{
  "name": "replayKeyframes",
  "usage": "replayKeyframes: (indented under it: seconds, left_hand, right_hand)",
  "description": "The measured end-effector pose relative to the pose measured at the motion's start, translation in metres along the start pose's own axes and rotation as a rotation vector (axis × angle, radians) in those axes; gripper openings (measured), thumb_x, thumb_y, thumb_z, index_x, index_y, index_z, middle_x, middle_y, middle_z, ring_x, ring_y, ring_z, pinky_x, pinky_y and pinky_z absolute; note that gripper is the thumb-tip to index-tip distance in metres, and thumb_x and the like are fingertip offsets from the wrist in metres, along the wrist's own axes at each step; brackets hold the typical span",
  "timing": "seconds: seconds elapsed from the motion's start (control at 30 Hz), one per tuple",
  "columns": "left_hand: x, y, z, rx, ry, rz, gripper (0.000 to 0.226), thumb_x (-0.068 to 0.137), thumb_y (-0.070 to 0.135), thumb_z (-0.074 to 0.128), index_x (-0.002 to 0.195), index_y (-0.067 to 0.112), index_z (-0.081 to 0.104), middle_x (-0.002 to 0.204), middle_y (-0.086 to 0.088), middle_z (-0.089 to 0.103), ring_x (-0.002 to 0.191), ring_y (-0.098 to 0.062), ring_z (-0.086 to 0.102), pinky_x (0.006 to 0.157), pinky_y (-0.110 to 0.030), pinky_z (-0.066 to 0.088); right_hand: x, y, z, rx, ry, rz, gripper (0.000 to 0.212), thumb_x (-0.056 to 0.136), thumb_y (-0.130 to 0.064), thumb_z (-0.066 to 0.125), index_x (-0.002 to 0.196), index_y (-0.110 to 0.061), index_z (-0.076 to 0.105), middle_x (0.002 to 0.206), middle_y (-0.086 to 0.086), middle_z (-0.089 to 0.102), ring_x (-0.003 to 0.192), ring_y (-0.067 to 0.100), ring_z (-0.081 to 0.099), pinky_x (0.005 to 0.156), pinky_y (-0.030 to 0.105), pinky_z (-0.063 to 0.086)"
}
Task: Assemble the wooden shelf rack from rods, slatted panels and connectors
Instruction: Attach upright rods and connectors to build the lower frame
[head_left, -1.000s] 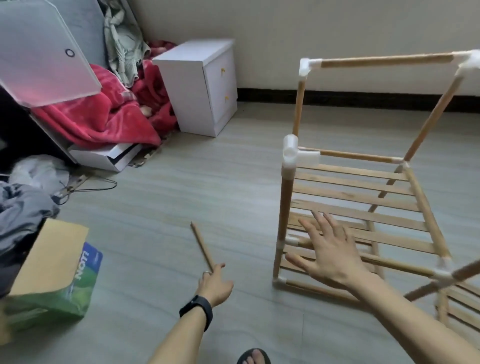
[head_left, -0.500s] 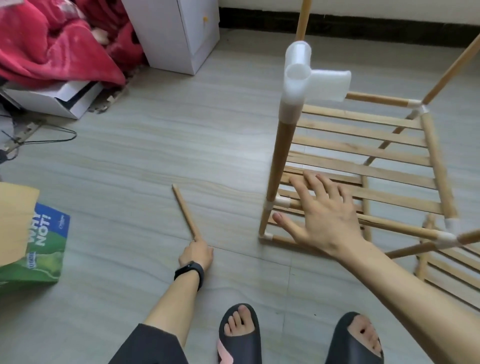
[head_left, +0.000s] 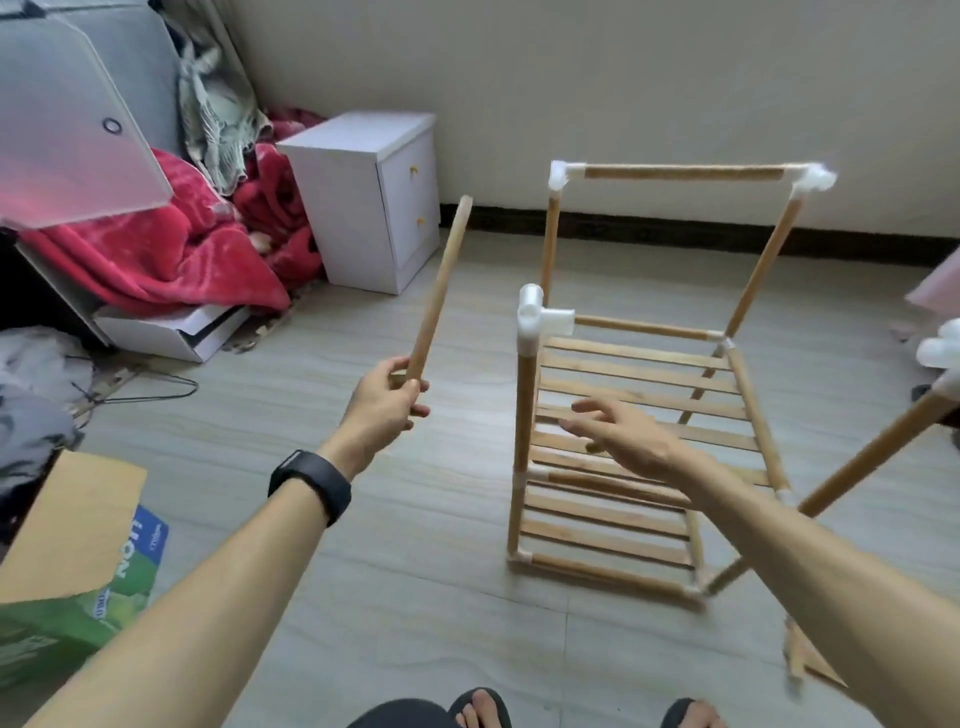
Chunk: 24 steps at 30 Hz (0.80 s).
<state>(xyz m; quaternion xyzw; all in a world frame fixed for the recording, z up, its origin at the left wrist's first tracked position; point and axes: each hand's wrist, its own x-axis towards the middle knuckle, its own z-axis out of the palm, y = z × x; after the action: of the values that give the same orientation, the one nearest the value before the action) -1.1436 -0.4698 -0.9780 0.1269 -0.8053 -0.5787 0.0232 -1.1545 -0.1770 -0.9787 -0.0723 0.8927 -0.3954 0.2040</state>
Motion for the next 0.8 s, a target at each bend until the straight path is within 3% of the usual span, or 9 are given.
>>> replayKeyframes:
  seconds: [0.07, 0.13, 0.23, 0.37, 0.47, 0.57, 0.63, 0.7, 0.8]
  left_hand:
    - [-0.009, 0.052, -0.014, 0.106, 0.048, 0.226, 0.031, 0.105, 0.014, 0.050, 0.136, 0.019, 0.053, 0.103, 0.006, 0.066, 0.075, -0.012, 0.067, 0.062, -0.023, 0.052]
    - [-0.021, 0.100, -0.023, 0.201, 0.068, 0.447, 0.029, 0.105, 0.016, 0.052, 0.132, 0.025, 0.057, 0.102, 0.007, 0.067, 0.078, -0.010, 0.067, 0.069, -0.023, 0.055]
    - [-0.041, 0.154, -0.018, 0.348, 0.008, 0.690, 0.030, 0.104, 0.017, 0.052, 0.131, 0.029, 0.060, 0.106, 0.005, 0.066, 0.093, -0.012, 0.063, 0.083, -0.028, 0.054]
    - [-0.052, 0.186, 0.021, 0.441, -0.031, 0.829, 0.031, 0.103, 0.019, 0.055, 0.130, 0.031, 0.062, 0.116, 0.003, 0.063, 0.110, -0.017, 0.059, 0.096, -0.039, 0.051]
    - [-0.050, 0.180, 0.050, 0.284, 0.055, 0.713, 0.039, 0.099, 0.030, 0.062, 0.137, 0.030, 0.053, 0.130, 0.003, 0.058, 0.119, -0.014, 0.054, 0.100, -0.037, 0.047]
    - [-0.046, 0.151, 0.074, 0.178, 0.117, 0.430, 0.046, 0.097, 0.041, 0.061, 0.138, 0.025, 0.047, 0.133, 0.000, 0.053, 0.118, -0.018, 0.054, 0.096, -0.039, 0.050]
    - [-0.045, 0.128, 0.090, 0.047, 0.085, 0.270, 0.036, 0.099, 0.044, 0.056, 0.128, 0.022, 0.054, 0.117, 0.002, 0.063, 0.102, -0.018, 0.063, 0.085, -0.039, 0.054]
    - [-0.046, 0.113, 0.100, -0.130, 0.060, 0.207, 0.034, 0.102, 0.049, 0.046, 0.108, 0.020, 0.062, 0.081, 0.006, 0.072, 0.076, -0.012, 0.069, 0.071, -0.035, 0.055]
    - [-0.044, 0.109, 0.103, -0.182, 0.053, 0.200, 0.044, 0.102, 0.049, 0.041, 0.093, 0.012, 0.063, 0.055, 0.007, 0.060, 0.056, -0.008, 0.058, 0.060, -0.027, 0.047]
  right_hand:
    - [-0.016, -0.031, -0.023, 0.225, 0.115, -0.071, 0.081, 0.082, -0.075, 0.051, 0.138, -0.017, 0.052, 0.114, 0.006, 0.068, 0.082, 0.014, 0.071, 0.075, 0.030, 0.057]
    - [-0.034, -0.064, -0.046, 0.454, 0.190, -0.208, 0.079, 0.083, -0.081, 0.050, 0.132, -0.019, 0.053, 0.098, 0.006, 0.069, 0.062, 0.011, 0.065, 0.061, 0.024, 0.054]
    - [-0.061, -0.104, -0.073, 0.785, 0.247, -0.342, 0.072, 0.076, -0.080, 0.058, 0.123, -0.025, 0.053, 0.074, 0.000, 0.069, 0.051, 0.010, 0.053, 0.050, 0.021, 0.048]
    - [-0.085, -0.116, -0.094, 1.140, 0.483, -0.268, 0.034, 0.094, -0.048, 0.066, 0.100, -0.015, 0.062, 0.063, -0.002, 0.069, 0.041, 0.009, 0.042, 0.041, 0.021, 0.039]
    - [-0.095, -0.097, -0.097, 1.236, 0.638, -0.169, 0.027, 0.100, -0.038, 0.060, 0.098, -0.011, 0.063, 0.079, 0.004, 0.077, 0.044, 0.009, 0.050, 0.045, 0.022, 0.045]
    - [-0.104, -0.064, -0.086, 1.298, 0.691, -0.073, 0.029, 0.100, -0.041, 0.058, 0.103, -0.013, 0.066, 0.088, 0.008, 0.079, 0.048, 0.009, 0.054, 0.048, 0.023, 0.048]
    - [-0.110, -0.044, -0.076, 1.316, 0.679, -0.026, 0.033, 0.099, -0.045, 0.059, 0.103, -0.013, 0.068, 0.088, 0.007, 0.079, 0.049, 0.010, 0.057, 0.048, 0.024, 0.049]
    - [-0.114, -0.030, -0.068, 1.310, 0.658, 0.004, 0.035, 0.097, -0.047, 0.059, 0.102, -0.014, 0.070, 0.087, 0.007, 0.078, 0.051, 0.011, 0.059, 0.048, 0.026, 0.050]
    - [-0.116, -0.027, -0.064, 1.275, 0.659, 0.032, 0.035, 0.096, -0.047, 0.062, 0.105, -0.014, 0.069, 0.080, 0.003, 0.077, 0.056, 0.013, 0.059, 0.051, 0.029, 0.050]
